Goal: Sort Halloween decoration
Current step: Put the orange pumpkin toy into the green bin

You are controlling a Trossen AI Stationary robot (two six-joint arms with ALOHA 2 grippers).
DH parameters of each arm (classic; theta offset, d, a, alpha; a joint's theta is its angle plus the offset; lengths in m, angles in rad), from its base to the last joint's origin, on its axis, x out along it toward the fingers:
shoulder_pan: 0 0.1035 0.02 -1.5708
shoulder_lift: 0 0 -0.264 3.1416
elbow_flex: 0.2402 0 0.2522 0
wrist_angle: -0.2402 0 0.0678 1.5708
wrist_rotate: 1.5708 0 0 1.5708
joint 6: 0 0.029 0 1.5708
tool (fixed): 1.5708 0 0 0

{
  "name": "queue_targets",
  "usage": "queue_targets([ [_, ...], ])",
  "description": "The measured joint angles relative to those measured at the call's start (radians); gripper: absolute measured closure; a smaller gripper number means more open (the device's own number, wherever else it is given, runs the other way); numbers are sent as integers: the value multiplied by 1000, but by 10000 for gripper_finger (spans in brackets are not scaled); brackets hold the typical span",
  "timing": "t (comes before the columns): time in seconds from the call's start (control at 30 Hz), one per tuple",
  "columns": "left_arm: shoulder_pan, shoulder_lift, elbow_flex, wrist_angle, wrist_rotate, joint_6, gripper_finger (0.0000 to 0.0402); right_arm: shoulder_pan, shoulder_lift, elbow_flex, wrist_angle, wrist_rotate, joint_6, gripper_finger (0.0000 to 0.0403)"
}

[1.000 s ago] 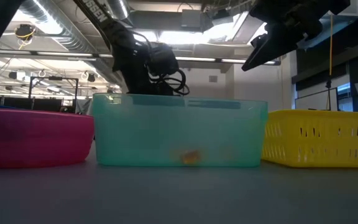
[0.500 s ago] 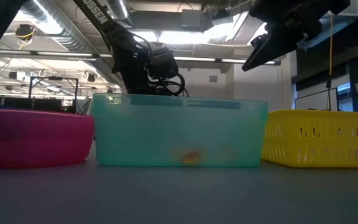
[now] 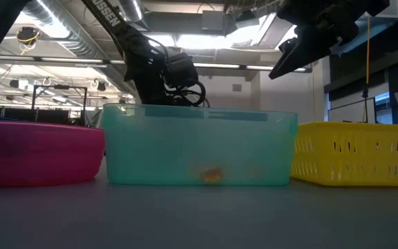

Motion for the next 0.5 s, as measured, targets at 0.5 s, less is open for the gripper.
queue_targets([
  [0.5, 0, -4, -1, 6, -3, 0, 314, 0, 0, 0, 0, 0, 0, 214],
])
